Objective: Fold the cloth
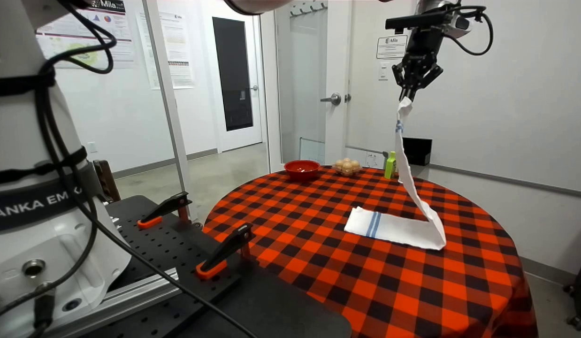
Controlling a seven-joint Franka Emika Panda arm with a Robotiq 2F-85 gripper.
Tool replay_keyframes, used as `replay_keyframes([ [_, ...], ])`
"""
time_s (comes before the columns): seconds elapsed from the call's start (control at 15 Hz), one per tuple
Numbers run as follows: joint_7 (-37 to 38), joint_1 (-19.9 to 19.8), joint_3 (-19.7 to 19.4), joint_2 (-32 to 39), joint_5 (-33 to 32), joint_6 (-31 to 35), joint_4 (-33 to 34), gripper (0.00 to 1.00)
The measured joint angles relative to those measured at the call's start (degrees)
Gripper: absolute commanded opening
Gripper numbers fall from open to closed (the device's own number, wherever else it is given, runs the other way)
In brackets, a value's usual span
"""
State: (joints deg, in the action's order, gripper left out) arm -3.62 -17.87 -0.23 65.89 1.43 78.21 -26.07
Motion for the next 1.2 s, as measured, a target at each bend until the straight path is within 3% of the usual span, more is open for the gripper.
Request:
replay_keyframes([
  [1.2, -4.3, 6.2, 5.6, 2.1, 6.0, -16.2, -0.2, 0.02],
])
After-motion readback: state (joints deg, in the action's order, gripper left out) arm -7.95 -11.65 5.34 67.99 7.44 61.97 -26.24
